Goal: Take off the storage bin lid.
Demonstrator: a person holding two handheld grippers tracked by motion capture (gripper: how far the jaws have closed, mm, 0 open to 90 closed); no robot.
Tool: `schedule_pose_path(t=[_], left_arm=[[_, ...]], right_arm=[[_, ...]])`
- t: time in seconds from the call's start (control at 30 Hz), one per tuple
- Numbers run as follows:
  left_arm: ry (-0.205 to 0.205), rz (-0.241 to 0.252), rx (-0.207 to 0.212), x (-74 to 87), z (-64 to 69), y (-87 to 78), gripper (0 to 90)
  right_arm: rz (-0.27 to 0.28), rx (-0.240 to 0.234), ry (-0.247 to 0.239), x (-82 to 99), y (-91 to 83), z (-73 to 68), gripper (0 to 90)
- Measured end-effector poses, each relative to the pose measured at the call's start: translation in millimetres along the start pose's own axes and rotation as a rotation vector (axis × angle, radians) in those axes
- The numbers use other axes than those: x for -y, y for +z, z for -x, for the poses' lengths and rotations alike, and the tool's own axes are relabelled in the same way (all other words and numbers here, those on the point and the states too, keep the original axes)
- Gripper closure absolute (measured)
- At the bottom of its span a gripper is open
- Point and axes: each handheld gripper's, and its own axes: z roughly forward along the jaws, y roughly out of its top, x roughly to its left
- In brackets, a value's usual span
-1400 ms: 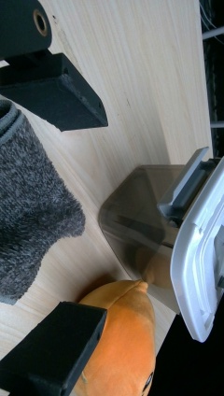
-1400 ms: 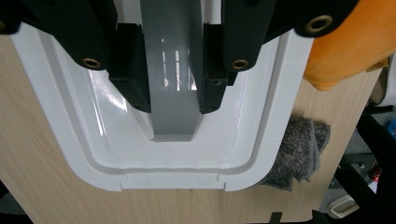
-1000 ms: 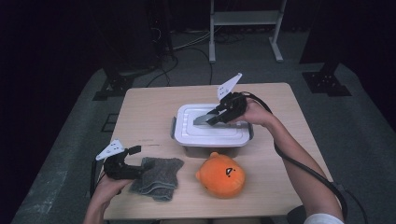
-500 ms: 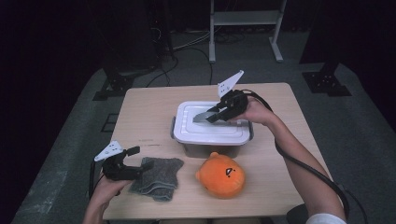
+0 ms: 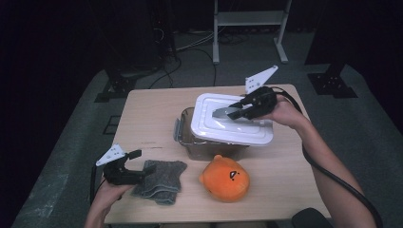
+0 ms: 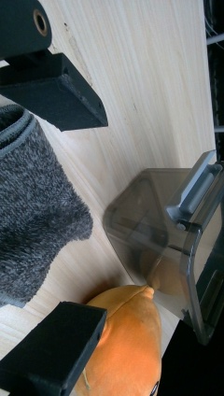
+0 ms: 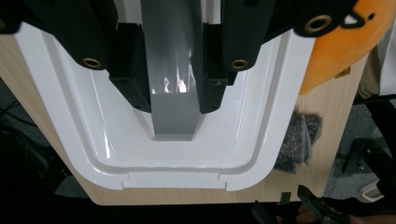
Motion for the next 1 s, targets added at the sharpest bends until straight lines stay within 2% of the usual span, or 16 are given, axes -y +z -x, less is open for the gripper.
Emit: schedule_pose_path(t=[0.2, 0.5, 0.8, 1.0], left_arm=[[0.000, -0.003, -0.005, 0.7, 1.0, 0.2, 7.3], [0.000, -0.007, -0.009, 1.8, 1.6, 0.1, 7.3], [-0.001, -0.015, -0.013, 2.4, 1.1, 0.0, 7.2], [-0.001, -0.012, -0.014, 2.6, 1.4, -0.4, 7.2]], right_arm=[[-0.002, 0.045, 0.021, 17.1, -32.0, -11.6, 65.5], [-0.005, 0.112, 0.075, 56.4, -78.0, -26.3, 65.5], [-0.016, 0.162, 0.143, 95.1, -107.0, -35.6, 65.4], [-0.017, 0.189, 0.186, 117.3, -119.8, -39.9, 65.4]])
